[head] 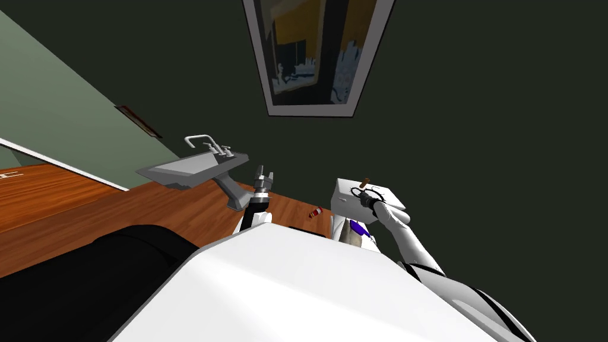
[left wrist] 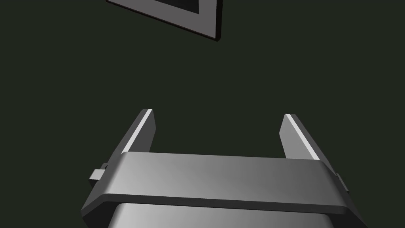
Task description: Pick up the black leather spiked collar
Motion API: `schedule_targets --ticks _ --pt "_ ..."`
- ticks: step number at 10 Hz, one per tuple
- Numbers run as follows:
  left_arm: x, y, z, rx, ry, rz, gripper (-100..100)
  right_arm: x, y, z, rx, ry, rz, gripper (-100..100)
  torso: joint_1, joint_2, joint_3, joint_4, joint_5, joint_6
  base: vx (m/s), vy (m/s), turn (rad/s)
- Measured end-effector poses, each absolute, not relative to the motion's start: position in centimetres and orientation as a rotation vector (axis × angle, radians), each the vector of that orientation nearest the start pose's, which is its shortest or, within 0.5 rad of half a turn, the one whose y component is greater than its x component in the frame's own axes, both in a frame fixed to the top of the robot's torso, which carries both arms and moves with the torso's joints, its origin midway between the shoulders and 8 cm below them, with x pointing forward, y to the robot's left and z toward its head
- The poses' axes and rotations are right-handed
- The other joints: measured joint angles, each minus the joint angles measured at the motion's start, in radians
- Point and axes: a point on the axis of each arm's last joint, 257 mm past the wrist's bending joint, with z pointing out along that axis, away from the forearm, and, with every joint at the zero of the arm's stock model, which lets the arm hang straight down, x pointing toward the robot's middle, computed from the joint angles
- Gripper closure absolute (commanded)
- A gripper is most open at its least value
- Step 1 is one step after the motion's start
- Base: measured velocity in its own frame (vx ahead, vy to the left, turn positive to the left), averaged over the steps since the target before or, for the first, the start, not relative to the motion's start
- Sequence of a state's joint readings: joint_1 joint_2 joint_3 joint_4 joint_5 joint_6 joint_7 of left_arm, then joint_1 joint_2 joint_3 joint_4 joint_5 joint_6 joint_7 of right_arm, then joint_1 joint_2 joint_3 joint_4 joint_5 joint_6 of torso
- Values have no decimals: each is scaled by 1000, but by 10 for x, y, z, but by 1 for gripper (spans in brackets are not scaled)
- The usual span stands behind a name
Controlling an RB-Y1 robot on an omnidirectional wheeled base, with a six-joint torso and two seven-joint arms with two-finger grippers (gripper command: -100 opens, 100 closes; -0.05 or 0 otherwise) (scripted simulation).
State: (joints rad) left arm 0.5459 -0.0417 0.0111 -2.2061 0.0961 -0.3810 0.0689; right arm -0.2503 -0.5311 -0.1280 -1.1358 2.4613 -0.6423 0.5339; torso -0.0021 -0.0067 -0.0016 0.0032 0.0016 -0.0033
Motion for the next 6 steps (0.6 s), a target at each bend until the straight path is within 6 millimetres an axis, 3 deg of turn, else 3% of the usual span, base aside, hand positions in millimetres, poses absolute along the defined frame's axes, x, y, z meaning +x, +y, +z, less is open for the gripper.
schedule_targets --ticks 2,6 --pt "365 309 -50 -968 641 -1336 0 533 -463 -356 -1921 1595 -952 100 4 -4 -1 3 0 -9 -55 24 128" --pt "365 309 -50 -968 641 -1336 0 528 -493 -349 -1891 1623 -976 100 6 -5 -1 2 1 -10 -40 29 102"
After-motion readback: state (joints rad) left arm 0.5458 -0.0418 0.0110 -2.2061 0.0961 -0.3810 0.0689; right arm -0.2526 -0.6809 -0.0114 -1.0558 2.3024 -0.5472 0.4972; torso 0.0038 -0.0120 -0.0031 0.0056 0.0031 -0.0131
